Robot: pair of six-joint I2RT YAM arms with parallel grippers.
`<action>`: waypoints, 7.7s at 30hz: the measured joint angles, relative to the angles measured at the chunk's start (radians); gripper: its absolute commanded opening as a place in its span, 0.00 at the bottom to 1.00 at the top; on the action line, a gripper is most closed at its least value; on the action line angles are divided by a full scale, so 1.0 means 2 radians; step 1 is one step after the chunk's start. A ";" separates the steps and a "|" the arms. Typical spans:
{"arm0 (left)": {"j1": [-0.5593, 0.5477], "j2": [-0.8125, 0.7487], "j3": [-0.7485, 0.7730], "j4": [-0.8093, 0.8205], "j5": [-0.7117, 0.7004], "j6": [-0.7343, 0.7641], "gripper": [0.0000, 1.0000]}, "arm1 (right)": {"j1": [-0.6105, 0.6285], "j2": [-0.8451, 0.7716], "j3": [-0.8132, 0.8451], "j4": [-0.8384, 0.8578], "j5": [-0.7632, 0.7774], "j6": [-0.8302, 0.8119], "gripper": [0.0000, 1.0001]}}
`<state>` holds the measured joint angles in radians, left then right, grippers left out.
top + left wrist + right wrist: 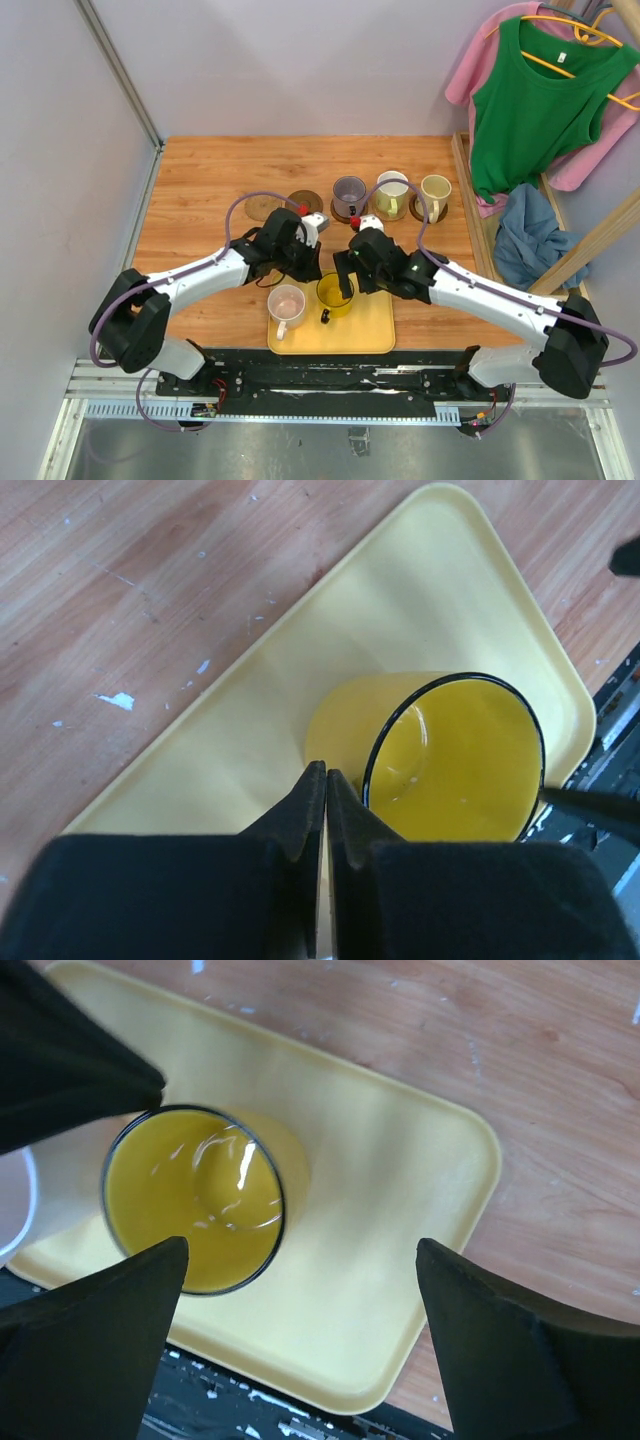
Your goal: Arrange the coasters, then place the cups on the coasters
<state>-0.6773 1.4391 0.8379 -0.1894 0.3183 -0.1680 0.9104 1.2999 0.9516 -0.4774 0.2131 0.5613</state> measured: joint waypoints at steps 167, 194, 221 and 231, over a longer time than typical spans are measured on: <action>0.060 -0.241 -0.122 0.016 -0.340 -0.109 0.88 | -0.058 0.555 0.646 -0.094 0.067 -0.019 0.01; 0.066 -0.234 -0.124 0.020 -0.330 -0.112 0.88 | -0.071 0.565 0.610 -0.067 0.036 -0.003 0.18; 0.066 -0.234 -0.124 0.025 -0.328 -0.121 0.88 | -0.037 0.496 0.546 -0.032 0.032 -0.029 0.57; 0.066 -0.234 -0.124 0.026 -0.328 -0.123 0.88 | -0.036 0.493 0.526 -0.023 0.027 -0.033 0.57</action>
<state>-0.5453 0.9703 0.5903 -0.1375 -0.3378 -0.4137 0.8375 2.2868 2.0041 -0.5243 0.2680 0.4953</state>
